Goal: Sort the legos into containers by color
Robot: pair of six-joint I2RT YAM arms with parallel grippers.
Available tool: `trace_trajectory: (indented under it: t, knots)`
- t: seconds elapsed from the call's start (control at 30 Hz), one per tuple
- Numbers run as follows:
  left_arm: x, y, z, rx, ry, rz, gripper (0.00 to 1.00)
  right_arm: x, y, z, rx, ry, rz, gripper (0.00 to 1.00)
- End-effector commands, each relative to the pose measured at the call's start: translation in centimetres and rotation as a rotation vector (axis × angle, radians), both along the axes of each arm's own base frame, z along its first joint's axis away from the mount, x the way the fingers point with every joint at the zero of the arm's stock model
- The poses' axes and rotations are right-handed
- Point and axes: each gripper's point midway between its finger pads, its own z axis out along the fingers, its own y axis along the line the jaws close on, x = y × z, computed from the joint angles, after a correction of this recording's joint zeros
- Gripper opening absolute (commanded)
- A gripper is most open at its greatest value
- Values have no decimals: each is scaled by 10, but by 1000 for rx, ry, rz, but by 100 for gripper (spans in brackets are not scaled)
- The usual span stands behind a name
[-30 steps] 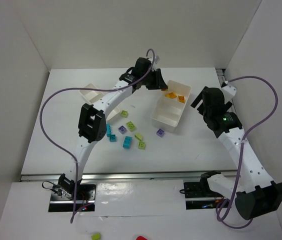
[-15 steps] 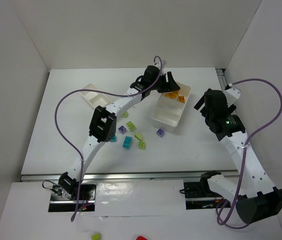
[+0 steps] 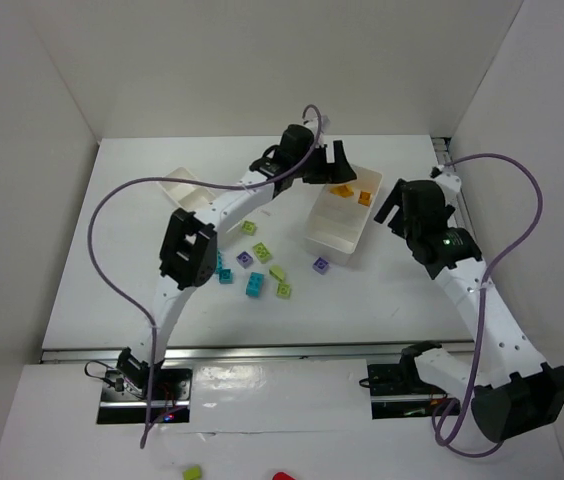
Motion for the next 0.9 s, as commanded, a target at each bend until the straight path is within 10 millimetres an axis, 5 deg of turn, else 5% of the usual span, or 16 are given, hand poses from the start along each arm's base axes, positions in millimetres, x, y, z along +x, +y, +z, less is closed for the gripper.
trace_trajectory:
  t: [0.0,0.03,0.07,0.1,0.13,0.17,0.2,0.27,0.4,0.47,0.5,0.67,0.7,0.87]
  knots:
    - [-28,53,109,63,-182,55,100,9,44,-26,42,32,220,88]
    - [-42,76,144,61,-217,88,100,7,63,-35,49,48,303,88]
    - [-40,102,144,100,-208,150,100,3,85,-43,57,65,416,88]
    - [-53,123,107,191,-126,169,100,1,100,-53,65,70,465,88]
    - [-60,142,104,229,-111,198,100,-8,125,-58,58,79,559,89]
    - [-70,173,124,255,-135,275,100,-12,139,-60,47,82,618,89]
    - [-84,190,98,328,-84,289,100,-16,153,-69,32,105,664,89]
    - [-102,235,80,422,-19,374,100,-28,186,-73,-8,113,768,89]
    - [-155,303,56,514,76,511,100,-38,244,-85,-95,147,926,91]
    - [-163,333,48,541,114,601,100,-48,271,-90,-108,160,1018,91]
    - [-171,344,39,554,158,631,100,-51,282,-104,-117,201,1046,91]
    - [-178,382,50,521,179,740,100,-51,341,-105,-96,234,1094,92]
    - [-177,386,50,513,186,748,100,-51,348,-122,-82,292,1075,92]
    - [-178,404,59,506,167,792,100,-46,357,-144,-107,414,997,92]
